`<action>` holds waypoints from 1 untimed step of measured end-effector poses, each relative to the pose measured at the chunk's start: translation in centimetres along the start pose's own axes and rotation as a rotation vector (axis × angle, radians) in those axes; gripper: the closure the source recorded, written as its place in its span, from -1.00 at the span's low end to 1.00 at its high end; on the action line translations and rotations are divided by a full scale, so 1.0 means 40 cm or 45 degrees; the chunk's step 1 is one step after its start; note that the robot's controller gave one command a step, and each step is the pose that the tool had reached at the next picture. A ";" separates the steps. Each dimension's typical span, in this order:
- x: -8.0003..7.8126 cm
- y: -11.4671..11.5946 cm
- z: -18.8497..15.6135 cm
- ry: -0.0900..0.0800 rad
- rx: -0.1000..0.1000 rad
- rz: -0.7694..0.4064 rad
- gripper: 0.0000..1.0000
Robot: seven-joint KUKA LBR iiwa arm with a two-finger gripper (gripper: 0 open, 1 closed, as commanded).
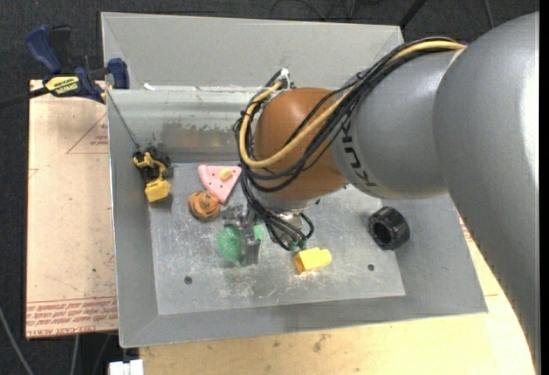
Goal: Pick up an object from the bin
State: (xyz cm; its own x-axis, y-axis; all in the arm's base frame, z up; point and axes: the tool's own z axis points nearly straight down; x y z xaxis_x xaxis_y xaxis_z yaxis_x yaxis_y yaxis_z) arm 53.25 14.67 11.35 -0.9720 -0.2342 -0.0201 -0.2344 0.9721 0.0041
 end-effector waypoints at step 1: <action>-0.015 -0.038 0.015 0.044 0.008 0.014 1.00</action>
Offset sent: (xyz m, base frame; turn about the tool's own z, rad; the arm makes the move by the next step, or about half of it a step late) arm 0.0107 -0.0089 0.1154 0.0148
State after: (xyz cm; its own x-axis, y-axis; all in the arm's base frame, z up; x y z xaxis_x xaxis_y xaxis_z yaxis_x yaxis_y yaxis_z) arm 54.19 13.33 10.76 -0.9745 -0.2238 0.0143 -0.2239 0.9746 -0.0024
